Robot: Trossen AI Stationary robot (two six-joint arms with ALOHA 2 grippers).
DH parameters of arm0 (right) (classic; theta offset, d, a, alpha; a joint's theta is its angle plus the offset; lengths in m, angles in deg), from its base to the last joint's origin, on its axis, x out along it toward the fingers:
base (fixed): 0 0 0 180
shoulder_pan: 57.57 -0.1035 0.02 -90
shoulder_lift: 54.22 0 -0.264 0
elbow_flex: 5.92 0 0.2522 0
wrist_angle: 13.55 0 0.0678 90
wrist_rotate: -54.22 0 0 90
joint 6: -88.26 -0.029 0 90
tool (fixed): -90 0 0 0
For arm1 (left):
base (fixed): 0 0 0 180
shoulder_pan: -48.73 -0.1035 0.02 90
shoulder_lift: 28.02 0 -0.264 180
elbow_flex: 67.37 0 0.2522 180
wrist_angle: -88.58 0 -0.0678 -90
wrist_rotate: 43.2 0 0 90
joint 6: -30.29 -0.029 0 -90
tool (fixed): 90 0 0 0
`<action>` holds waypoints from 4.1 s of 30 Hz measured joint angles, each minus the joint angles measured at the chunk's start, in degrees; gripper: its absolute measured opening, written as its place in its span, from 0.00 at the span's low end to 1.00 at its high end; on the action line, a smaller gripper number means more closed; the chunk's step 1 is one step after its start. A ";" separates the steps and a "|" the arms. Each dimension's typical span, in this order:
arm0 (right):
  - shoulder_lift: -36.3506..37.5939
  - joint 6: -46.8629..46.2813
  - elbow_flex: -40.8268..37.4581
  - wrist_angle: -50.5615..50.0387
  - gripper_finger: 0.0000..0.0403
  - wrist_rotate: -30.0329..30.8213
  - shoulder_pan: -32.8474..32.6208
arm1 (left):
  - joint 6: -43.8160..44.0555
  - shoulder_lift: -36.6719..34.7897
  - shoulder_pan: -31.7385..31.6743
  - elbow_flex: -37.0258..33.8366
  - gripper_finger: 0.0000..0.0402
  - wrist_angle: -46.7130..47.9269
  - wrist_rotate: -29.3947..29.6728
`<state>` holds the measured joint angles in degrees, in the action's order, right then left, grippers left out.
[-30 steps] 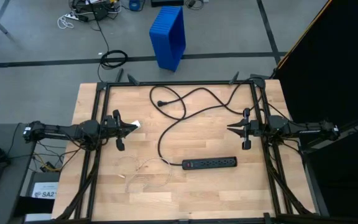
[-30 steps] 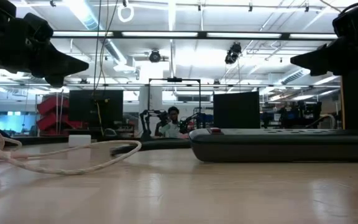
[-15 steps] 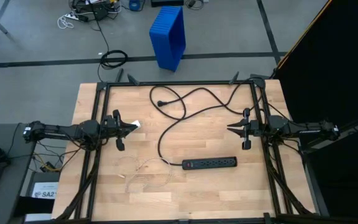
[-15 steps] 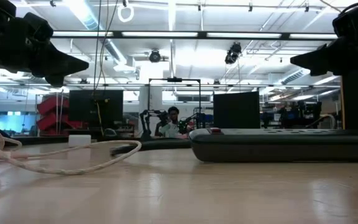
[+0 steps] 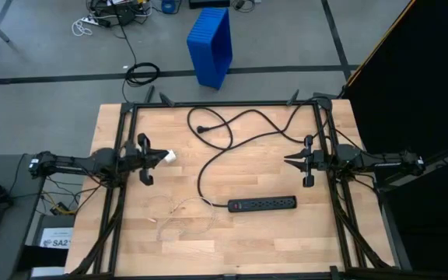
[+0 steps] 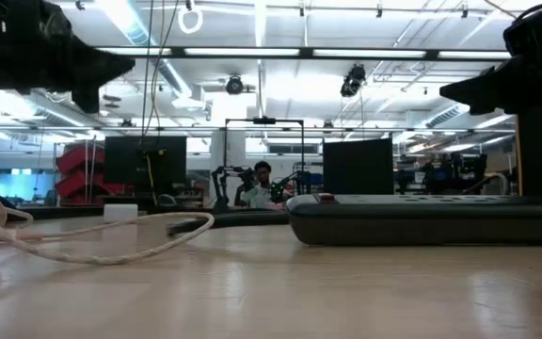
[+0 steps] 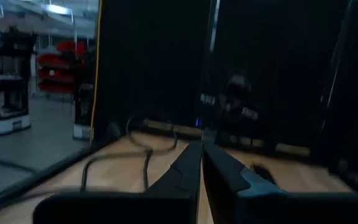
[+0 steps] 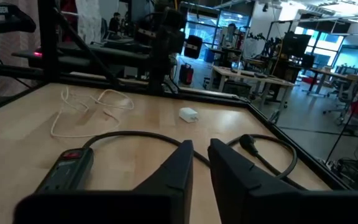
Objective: Insert USB
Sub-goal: Insert the pink charger cable into the white charger adapter
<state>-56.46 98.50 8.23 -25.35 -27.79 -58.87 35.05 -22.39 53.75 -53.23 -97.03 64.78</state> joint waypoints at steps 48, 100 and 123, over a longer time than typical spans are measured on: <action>0.00 0.00 0.00 0.98 0.08 0.00 0.00 | 33.17 39.81 -0.13 15.28 0.61 43.17 20.35; -0.50 0.00 0.02 4.10 0.08 -0.01 0.00 | 0.93 59.05 -15.21 15.23 0.39 17.57 7.46; -0.50 0.69 0.22 13.85 0.07 0.35 0.04 | -29.23 59.87 -2.64 21.09 0.39 -7.89 14.52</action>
<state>-56.97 99.19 8.44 -11.50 -27.45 -58.83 5.82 37.48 51.10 -32.13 -104.92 79.29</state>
